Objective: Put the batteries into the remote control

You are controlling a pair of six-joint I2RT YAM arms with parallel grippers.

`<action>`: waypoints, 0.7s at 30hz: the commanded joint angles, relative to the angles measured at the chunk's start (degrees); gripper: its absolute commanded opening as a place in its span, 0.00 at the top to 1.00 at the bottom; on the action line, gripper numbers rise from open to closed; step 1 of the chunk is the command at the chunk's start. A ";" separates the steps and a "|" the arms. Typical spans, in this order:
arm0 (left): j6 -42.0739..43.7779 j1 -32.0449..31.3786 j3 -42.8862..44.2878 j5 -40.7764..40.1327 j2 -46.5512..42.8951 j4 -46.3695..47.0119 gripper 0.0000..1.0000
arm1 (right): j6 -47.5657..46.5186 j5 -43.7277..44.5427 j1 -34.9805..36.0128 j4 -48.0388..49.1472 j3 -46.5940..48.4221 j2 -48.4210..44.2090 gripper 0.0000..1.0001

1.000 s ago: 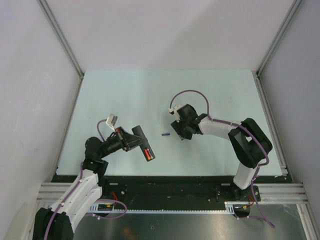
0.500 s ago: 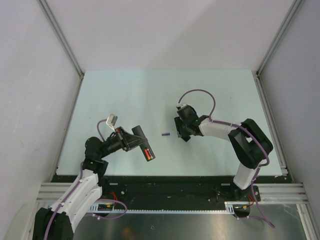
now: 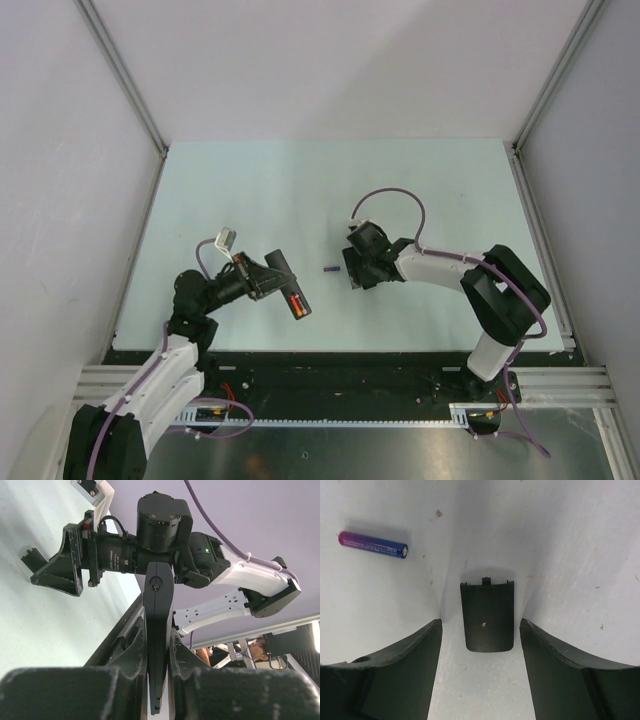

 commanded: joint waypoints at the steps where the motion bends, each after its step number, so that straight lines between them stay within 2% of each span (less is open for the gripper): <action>1: 1.77 0.20 1.27 -0.88 0.60 1.79 1.00 | -6.19 3.04 1.91 -5.97 -0.33 -0.26 0.32; 10: 2.13 0.29 1.53 -1.06 1.83 1.79 1.00 | -3.04 4.63 2.43 -6.67 -0.33 1.41 0.37; 13: 2.22 0.29 1.62 -0.89 1.91 1.79 1.00 | -2.42 5.33 2.79 -7.38 -0.24 2.28 0.43; 17: 2.13 0.29 1.71 -0.80 2.09 1.79 1.00 | -1.28 5.86 2.88 -8.43 -0.33 2.46 0.56; 21: 1.87 0.20 2.14 -0.97 2.62 1.79 1.00 | -0.75 6.21 3.14 -9.49 -0.33 2.03 0.66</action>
